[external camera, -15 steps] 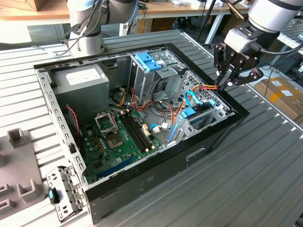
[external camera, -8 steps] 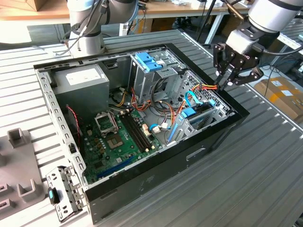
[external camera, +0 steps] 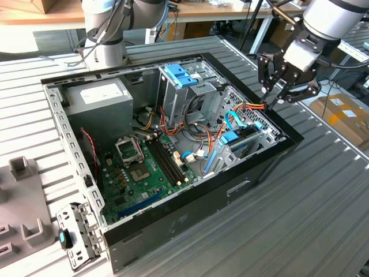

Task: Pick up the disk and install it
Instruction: 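Insert the second disk wire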

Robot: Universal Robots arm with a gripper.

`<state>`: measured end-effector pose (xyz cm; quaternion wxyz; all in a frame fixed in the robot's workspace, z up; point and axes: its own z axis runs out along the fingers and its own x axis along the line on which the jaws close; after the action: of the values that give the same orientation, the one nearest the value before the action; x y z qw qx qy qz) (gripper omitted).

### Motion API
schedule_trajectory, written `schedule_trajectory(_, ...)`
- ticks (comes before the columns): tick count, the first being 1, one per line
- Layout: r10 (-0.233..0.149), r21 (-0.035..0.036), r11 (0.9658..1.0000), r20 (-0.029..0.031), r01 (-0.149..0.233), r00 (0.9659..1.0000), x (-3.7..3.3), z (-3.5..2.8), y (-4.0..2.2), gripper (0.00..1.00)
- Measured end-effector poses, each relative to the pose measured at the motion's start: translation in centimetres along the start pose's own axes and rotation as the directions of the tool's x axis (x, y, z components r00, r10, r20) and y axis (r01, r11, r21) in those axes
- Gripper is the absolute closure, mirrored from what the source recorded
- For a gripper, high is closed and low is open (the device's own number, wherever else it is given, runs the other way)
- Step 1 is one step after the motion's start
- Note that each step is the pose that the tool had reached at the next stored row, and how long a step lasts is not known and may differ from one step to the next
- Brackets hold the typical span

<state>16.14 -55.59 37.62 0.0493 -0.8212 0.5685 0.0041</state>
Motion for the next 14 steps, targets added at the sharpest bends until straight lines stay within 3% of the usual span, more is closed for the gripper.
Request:
schedule_trajectory(2,-0.055,-0.0033,0.9985,0.0043,0.055,0.9985,0.03,0.0,-0.07,0.7)
schedule_trajectory(4,-0.113,-0.0066,0.9935,0.0093,0.113,0.9935,0.06,0.02,-0.16,0.7)
schedule_trajectory(10,-0.124,-0.0065,0.9923,0.0098,0.124,0.9923,0.06,0.02,-0.17,0.7)
schedule_trajectory(14,-0.132,0.0012,0.9912,0.0062,0.132,0.9912,0.07,0.04,-0.16,0.7)
